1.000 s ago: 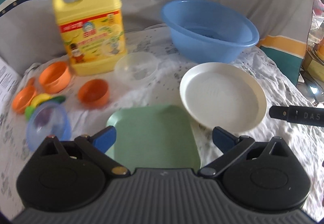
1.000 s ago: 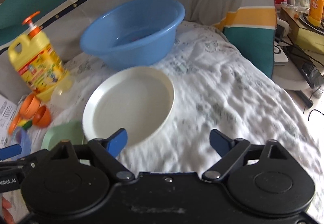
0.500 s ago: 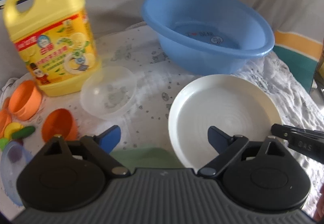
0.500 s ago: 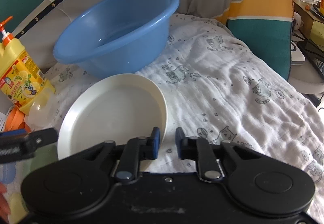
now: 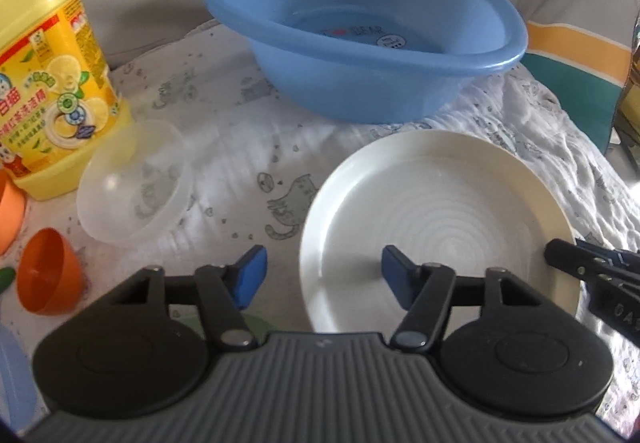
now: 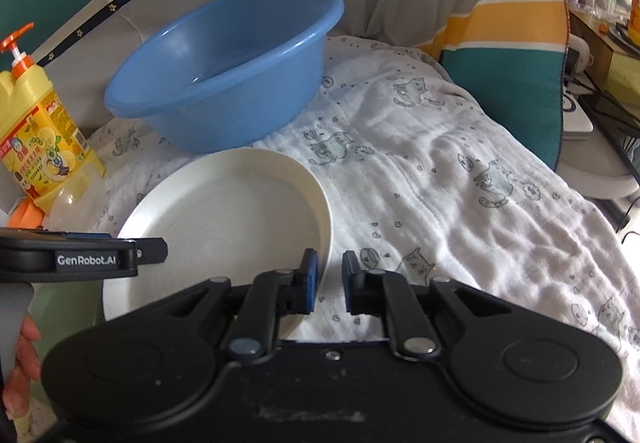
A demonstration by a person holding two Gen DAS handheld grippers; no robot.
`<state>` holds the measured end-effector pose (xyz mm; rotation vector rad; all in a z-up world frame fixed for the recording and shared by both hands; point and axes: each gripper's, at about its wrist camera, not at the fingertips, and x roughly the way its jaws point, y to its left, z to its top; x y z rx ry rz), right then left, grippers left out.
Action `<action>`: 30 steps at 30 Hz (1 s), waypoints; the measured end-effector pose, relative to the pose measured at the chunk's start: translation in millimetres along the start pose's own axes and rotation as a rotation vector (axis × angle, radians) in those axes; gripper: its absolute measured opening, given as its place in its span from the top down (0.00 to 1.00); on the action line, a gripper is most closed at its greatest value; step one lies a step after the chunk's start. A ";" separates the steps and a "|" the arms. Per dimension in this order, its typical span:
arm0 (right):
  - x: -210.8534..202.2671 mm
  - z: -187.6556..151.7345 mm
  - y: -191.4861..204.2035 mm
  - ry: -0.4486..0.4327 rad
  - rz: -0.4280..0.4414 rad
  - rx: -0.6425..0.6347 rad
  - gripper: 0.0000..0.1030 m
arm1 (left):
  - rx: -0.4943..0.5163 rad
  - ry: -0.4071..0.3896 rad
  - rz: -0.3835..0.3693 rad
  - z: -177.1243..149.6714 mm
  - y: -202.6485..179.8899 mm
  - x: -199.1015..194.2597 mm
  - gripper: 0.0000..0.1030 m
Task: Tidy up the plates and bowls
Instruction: 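Lift the white plate with the right gripper and lower it beside the instruction sheet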
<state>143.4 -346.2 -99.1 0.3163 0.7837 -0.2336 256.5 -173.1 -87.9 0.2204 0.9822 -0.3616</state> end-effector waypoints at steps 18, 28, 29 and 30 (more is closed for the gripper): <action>-18.2 -5.3 6.2 0.010 -0.037 0.019 0.81 | 0.018 -0.019 0.021 -6.7 -11.6 -25.6 0.84; -78.4 -11.5 11.4 -0.001 0.004 0.019 0.81 | -0.035 -0.049 0.028 -36.3 -14.7 -94.9 0.84; -85.1 -14.2 14.8 0.001 0.013 0.013 0.81 | -0.046 -0.051 0.031 -42.7 -11.9 -103.8 0.84; -90.5 -16.6 18.4 0.002 0.021 0.007 0.81 | -0.053 -0.050 0.036 -48.3 -9.2 -111.0 0.84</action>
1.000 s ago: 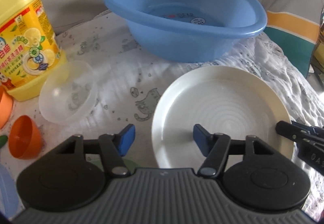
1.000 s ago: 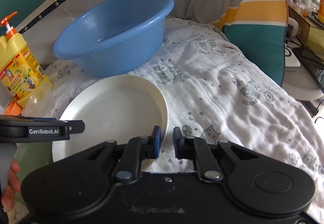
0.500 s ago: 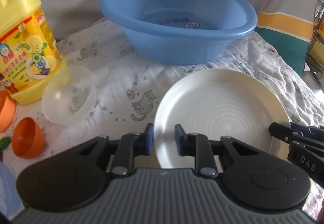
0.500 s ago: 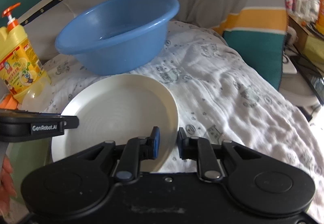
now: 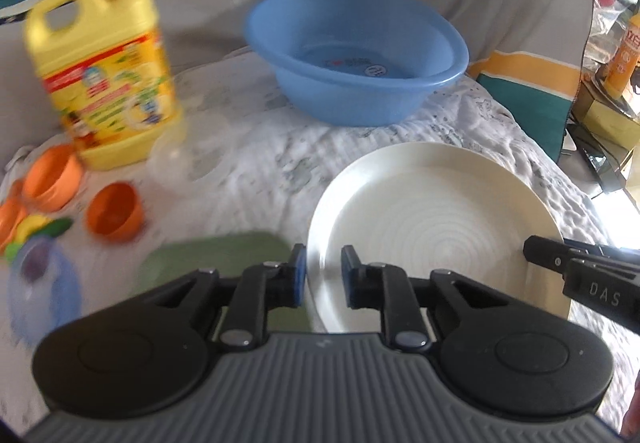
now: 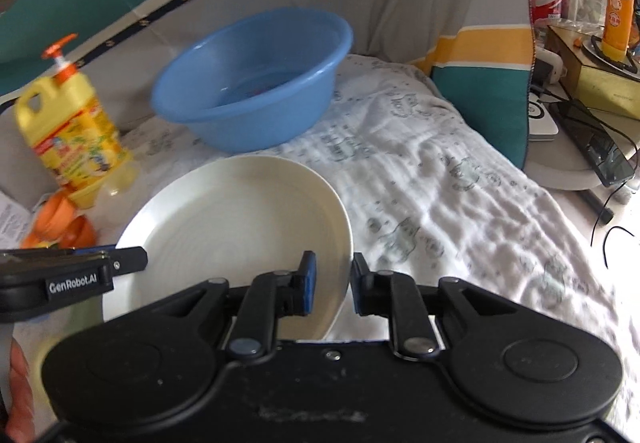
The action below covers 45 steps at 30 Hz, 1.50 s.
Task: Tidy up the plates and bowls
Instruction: 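Lift the white plate with the right gripper and lower it beside the instruction sheet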
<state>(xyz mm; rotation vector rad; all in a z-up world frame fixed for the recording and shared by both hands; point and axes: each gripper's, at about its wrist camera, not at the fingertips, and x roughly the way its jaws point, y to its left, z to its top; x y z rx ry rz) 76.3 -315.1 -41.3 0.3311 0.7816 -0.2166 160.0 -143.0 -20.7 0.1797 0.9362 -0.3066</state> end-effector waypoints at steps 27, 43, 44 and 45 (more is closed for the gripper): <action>-100.0 -117.7 227.9 0.157 0.306 -0.409 0.81 | -0.378 -0.027 0.226 -204.1 203.0 -182.7 0.79; -95.9 -180.1 281.4 0.259 0.321 -0.578 0.81 | -0.467 0.027 0.245 -276.0 251.0 -180.3 0.78; -94.8 -182.2 281.3 0.264 0.319 -0.578 0.81 | -0.462 0.028 0.246 -277.2 250.4 -179.0 0.77; -92.8 -183.2 281.1 0.268 0.317 -0.578 0.81 | -0.456 0.029 0.246 -277.8 249.8 -177.6 0.76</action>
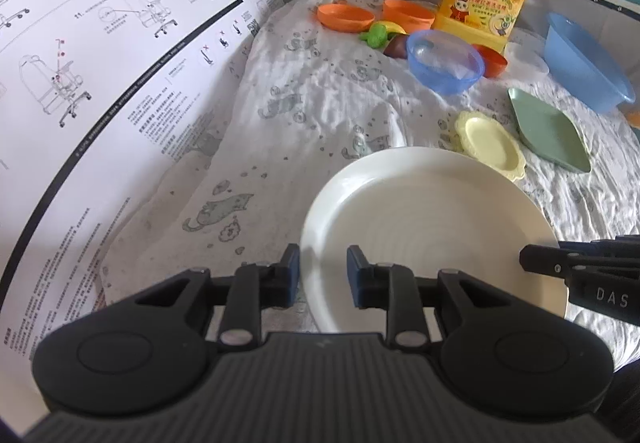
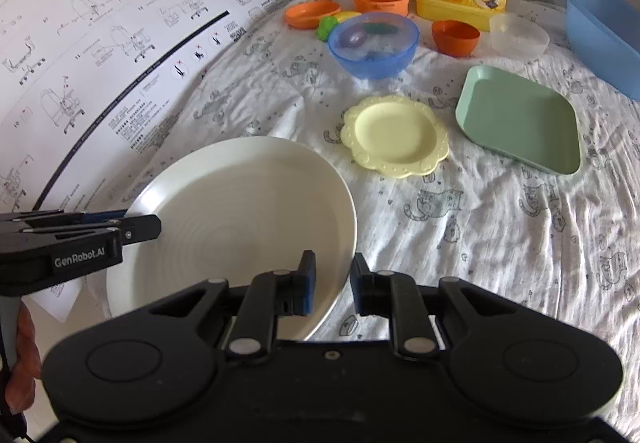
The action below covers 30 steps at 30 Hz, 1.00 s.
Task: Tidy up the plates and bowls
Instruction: 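Lift the white plate with the right gripper and lower it beside the instruction sheet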
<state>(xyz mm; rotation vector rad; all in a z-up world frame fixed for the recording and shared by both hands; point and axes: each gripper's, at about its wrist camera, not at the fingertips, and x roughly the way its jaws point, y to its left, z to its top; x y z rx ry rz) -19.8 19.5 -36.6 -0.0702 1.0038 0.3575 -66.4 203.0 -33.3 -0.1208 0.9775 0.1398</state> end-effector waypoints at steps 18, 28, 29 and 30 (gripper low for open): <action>24.4 -4.8 -4.4 0.037 -0.001 -0.011 0.78 | 0.009 0.040 -0.005 -5.8 -3.0 23.9 0.72; 16.8 -4.0 -13.2 0.023 0.028 0.027 0.09 | -0.021 0.032 0.010 -7.0 0.0 22.6 0.17; 14.3 -3.2 -15.4 0.016 0.030 0.032 0.06 | -0.025 0.018 0.015 -7.2 1.1 19.7 0.07; 12.5 -2.4 -17.5 0.014 0.033 0.039 0.04 | -0.031 0.005 0.019 -7.0 2.0 17.0 0.01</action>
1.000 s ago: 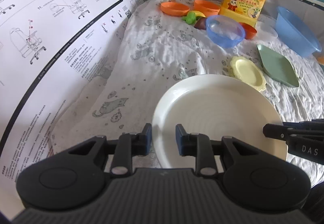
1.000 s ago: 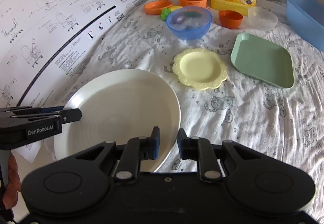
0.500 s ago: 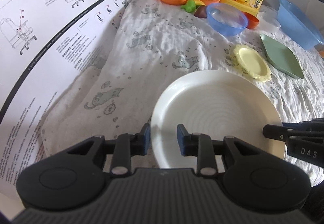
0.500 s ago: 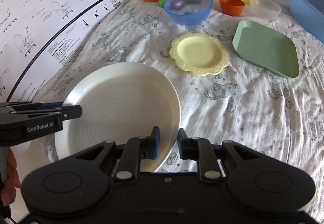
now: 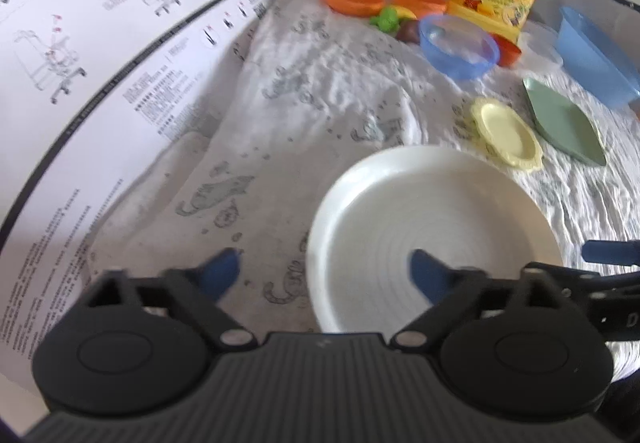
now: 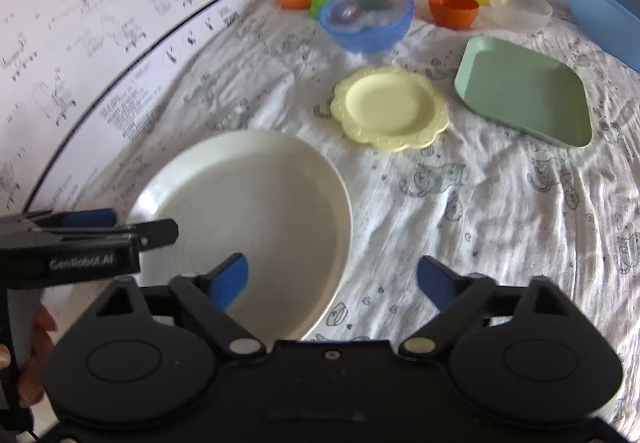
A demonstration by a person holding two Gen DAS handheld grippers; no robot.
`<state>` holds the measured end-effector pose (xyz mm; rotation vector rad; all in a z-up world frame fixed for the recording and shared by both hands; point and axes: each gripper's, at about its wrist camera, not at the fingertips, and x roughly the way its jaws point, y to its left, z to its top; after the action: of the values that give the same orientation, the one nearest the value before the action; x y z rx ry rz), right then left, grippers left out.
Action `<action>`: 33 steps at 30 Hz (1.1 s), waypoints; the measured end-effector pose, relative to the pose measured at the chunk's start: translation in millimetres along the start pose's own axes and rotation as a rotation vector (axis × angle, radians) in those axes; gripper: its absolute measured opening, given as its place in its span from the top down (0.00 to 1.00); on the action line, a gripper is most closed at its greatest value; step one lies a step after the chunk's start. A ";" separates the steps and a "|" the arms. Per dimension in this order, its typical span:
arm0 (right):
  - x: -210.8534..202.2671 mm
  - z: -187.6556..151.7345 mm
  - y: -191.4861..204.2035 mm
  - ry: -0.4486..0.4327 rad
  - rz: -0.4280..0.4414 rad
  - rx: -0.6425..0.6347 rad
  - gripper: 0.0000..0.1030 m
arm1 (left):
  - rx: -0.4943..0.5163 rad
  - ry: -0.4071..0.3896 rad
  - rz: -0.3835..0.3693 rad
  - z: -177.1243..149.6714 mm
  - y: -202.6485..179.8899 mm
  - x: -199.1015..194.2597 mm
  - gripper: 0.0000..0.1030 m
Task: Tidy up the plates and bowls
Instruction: 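Lift the white plate with the right gripper and lower it beside the instruction sheet, then open the right gripper and move it to the green square plate edge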
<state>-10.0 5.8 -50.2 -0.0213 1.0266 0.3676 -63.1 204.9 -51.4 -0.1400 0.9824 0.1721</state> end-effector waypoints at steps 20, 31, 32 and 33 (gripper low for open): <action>-34.5 -6.0 -40.7 -0.063 0.007 0.119 0.00 | -0.060 -0.061 0.000 13.5 -7.1 -26.6 0.00; -49.3 -13.0 -90.9 -0.107 -0.028 0.259 0.00 | 0.026 -0.089 -0.025 36.9 -48.8 -30.1 0.00; -49.7 -12.9 -95.3 -0.111 -0.032 0.271 0.00 | 0.037 -0.091 -0.031 38.8 -54.4 -29.7 0.00; -50.8 -13.3 -100.5 -0.116 -0.037 0.283 0.00 | 0.047 -0.093 -0.037 40.4 -59.6 -29.2 0.00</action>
<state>-13.5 -105.8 -30.0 0.2329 0.9545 0.1846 -33.6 152.2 -2.5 -0.1059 0.8899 0.1203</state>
